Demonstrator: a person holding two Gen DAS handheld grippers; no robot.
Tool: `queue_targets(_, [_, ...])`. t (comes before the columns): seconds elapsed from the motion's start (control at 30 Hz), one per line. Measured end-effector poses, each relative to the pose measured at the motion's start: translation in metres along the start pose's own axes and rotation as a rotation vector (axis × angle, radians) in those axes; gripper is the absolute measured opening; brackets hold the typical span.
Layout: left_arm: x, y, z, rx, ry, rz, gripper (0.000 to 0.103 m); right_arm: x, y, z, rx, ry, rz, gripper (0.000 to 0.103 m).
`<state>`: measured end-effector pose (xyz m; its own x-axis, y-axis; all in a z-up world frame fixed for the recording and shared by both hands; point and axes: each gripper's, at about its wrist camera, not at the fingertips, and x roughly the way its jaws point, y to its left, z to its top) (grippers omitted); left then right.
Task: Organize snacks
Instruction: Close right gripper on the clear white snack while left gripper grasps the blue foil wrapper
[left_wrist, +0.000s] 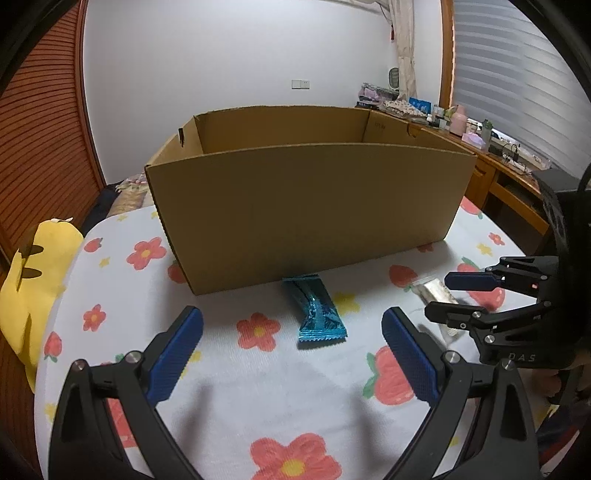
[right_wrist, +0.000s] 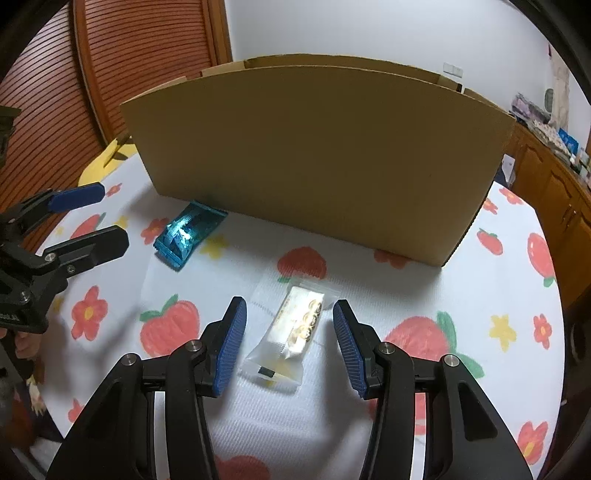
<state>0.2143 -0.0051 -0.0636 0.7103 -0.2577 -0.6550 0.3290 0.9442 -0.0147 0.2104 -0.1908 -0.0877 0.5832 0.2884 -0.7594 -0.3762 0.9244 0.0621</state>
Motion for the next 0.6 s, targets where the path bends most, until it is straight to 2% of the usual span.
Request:
queue_targets(0.43, [0.011,-0.003,-0.002,-0.005,0.037,-0.017,0.098,0.004,-0.005,0.0,-0.014,0.037,-0.028,0.033])
queue_targets(0.57, [0.017,-0.005,0.0,-0.006,0.051,-0.026,0.098,0.007,-0.001,0.0,-0.023,0.036,-0.042,0.02])
queue_targets(0.6, [0.019,-0.005,0.001,-0.006,0.054,-0.029,0.098,0.006,-0.001,0.0,-0.021,0.034,-0.039,0.02])
